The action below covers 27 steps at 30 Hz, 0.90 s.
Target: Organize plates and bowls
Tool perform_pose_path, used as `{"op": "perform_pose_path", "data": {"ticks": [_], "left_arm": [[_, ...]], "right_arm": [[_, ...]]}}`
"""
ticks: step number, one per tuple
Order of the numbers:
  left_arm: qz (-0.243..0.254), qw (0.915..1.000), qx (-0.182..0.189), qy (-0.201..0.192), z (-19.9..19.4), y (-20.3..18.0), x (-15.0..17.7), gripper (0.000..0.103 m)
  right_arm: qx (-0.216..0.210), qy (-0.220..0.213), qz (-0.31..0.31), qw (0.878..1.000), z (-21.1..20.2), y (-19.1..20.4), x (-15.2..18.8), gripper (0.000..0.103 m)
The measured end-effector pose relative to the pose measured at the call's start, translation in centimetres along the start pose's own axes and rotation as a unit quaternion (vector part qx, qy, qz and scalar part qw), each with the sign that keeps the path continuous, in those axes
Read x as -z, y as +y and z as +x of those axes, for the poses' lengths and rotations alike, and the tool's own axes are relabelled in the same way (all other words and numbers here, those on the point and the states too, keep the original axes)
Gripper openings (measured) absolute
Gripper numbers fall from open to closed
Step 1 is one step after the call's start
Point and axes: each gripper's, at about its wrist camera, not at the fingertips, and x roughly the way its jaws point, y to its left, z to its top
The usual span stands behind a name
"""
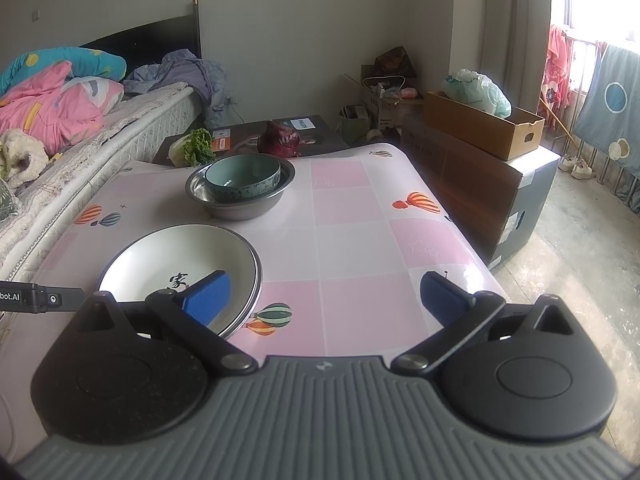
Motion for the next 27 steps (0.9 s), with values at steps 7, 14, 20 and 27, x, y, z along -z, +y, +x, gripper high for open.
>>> {"op": "perform_pose_path", "data": {"ticks": [7, 14, 20, 27], "left_arm": [[0.0, 1.0, 0.001, 0.0, 0.0, 0.0, -0.01, 0.098], [0.0, 1.0, 0.001, 0.0, -0.04, -0.02, -0.01, 0.098], [0.0, 1.0, 0.001, 0.0, -0.03, -0.02, 0.0, 0.098], [0.0, 1.0, 0.0, -0.001, -0.11, -0.04, 0.01, 0.098]], "right_arm": [[0.0, 0.0, 0.001, 1.0, 0.06, -0.1, 0.0, 0.102], [-0.001, 0.0, 0.002, 1.0, 0.05, -0.23, -0.01, 0.102], [-0.002, 0.0, 0.004, 1.0, 0.04, -0.24, 0.02, 0.102], [-0.005, 0.0, 0.012, 1.0, -0.16, -0.35, 0.2, 0.102]]}}
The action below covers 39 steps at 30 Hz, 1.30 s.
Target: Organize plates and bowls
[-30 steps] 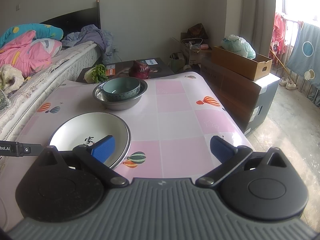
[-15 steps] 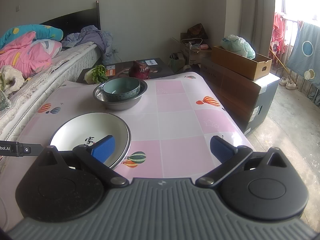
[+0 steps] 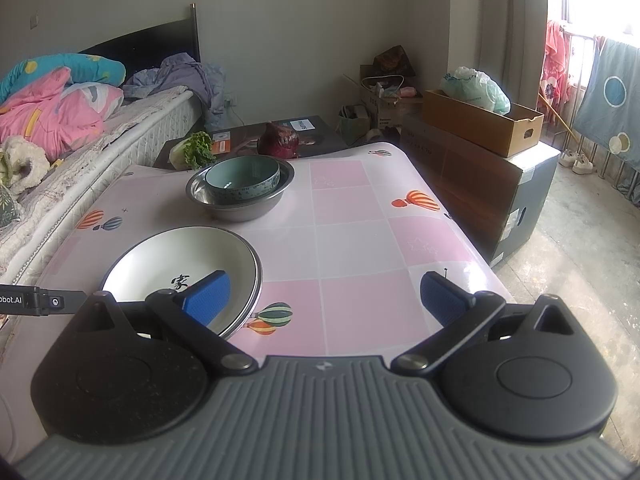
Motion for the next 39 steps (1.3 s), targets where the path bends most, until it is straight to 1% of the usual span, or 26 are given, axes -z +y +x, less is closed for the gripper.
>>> {"op": "perform_pose_path", "data": {"ticks": [11, 16, 19, 21, 23, 27, 31, 33, 35, 37, 38, 39], "left_arm": [[0.0, 1.0, 0.0, -0.001, 0.0, 0.0, 0.0, 0.098], [0.002, 0.9998, -0.008, -0.02, -0.8, 0.3, -0.9, 0.098], [0.01, 0.9989, -0.015, -0.044, -1.5, 0.7, -2.8, 0.098], [0.019, 0.9981, -0.02, -0.055, -1.6, 0.7, -4.4, 0.098], [0.028, 0.9976, -0.021, -0.059, -1.3, 0.6, -6.1, 0.098], [0.035, 0.998, -0.016, -0.05, 0.9, 0.1, -10.2, 0.098], [0.036, 0.9985, -0.017, -0.036, 4.5, -0.6, -13.7, 0.098], [0.034, 0.9989, -0.021, -0.024, 6.8, -0.8, -15.2, 0.096], [0.028, 0.9994, -0.022, -0.005, 9.3, -1.0, -16.6, 0.092], [0.02, 0.9995, -0.019, 0.016, 11.7, -1.0, -17.7, 0.081], [0.017, 0.9994, -0.019, 0.024, 12.6, -1.1, -18.1, 0.078], [0.014, 0.9991, -0.02, 0.035, 13.8, -1.0, -18.5, 0.07]], "right_arm": [[-0.007, 0.0, 0.008, 1.0, 0.0, 0.0, 0.1, 0.102], [-0.036, -0.001, 0.021, 0.999, 0.4, -0.4, -0.9, 0.102], [-0.066, -0.014, 0.024, 0.997, 0.9, -0.7, -2.7, 0.102], [-0.093, -0.009, 0.031, 0.995, 2.0, -1.1, -4.3, 0.102], [-0.11, 0.004, 0.046, 0.993, 3.6, -1.5, -5.9, 0.102], [-0.13, 0.035, 0.075, 0.988, 8.4, -2.5, -9.1, 0.102], [-0.16, 0.074, 0.108, 0.978, 14.5, -3.5, -11.7, 0.102], [-0.166, 0.092, 0.124, 0.974, 17.6, -3.9, -12.7, 0.102], [-0.171, 0.109, 0.139, 0.969, 20.7, -4.3, -13.5, 0.101], [-0.171, 0.126, 0.153, 0.965, 23.5, -4.7, -13.8, 0.098], [-0.168, 0.138, 0.161, 0.963, 25.1, -5.0, -13.9, 0.093], [-0.166, 0.149, 0.166, 0.961, 26.5, -5.1, -13.9, 0.086]]}}
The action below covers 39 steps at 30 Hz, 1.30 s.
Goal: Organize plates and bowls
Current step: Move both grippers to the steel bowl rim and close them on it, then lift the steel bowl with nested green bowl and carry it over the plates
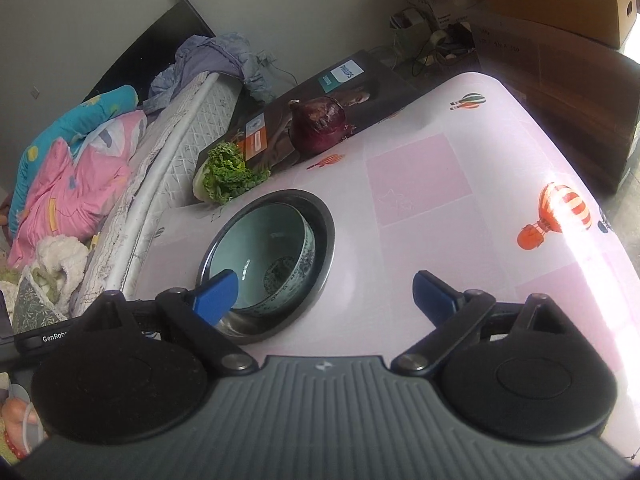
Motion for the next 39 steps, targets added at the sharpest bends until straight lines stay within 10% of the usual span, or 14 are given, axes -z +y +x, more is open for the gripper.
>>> {"op": "perform_pose_path", "data": {"ticks": [7, 22, 39], "left_arm": [[0.005, 0.9992, 0.003, 0.04, 4.6, -0.5, -1.7, 0.039], [-0.007, 0.9945, 0.03, 0.101, 9.5, -1.6, -1.9, 0.016], [0.004, 0.9952, 0.021, 0.095, 8.7, -2.2, -1.5, 0.016]], "right_arm": [[0.011, 0.064, 0.013, 0.998, 6.1, -1.6, -0.6, 0.056], [0.002, 0.098, -0.007, 0.995, 9.3, -0.5, -1.4, 0.027], [-0.011, 0.094, -0.008, 0.995, 9.7, 0.5, -1.3, 0.011]]}}
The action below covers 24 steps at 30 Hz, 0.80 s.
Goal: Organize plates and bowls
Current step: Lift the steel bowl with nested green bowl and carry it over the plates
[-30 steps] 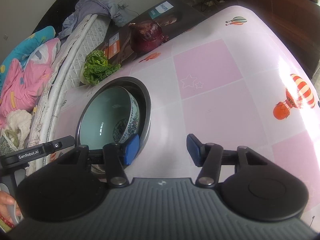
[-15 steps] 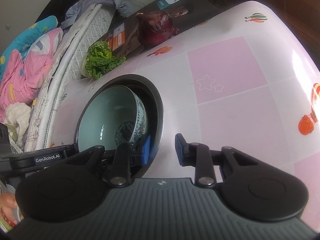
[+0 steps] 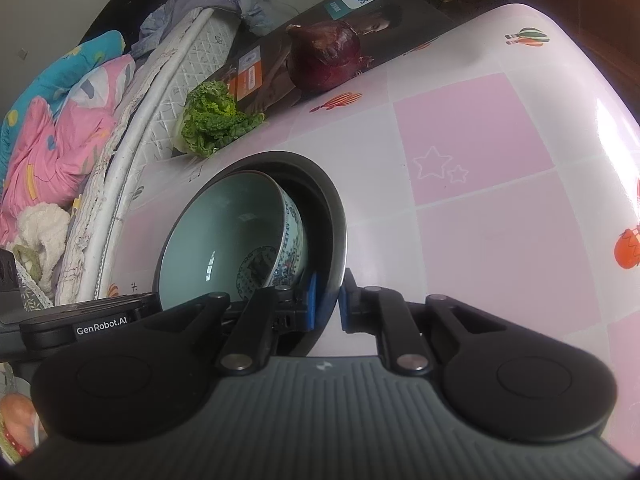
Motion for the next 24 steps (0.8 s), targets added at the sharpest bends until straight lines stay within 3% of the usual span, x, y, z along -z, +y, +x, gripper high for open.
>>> {"op": "perform_pose_path", "data": {"ticks": [13, 24], "left_arm": [[0.018, 0.9993, 0.006, -0.032, -5.0, -1.6, 1.3, 0.016], [0.035, 0.9974, 0.016, -0.061, -12.2, -3.3, 5.5, 0.016]], "right_arm": [[-0.006, -0.028, -0.017, 0.999, -5.1, 1.8, 1.4, 0.011], [-0.015, -0.033, -0.013, 0.999, -12.0, 3.9, 7.0, 0.012]]}}
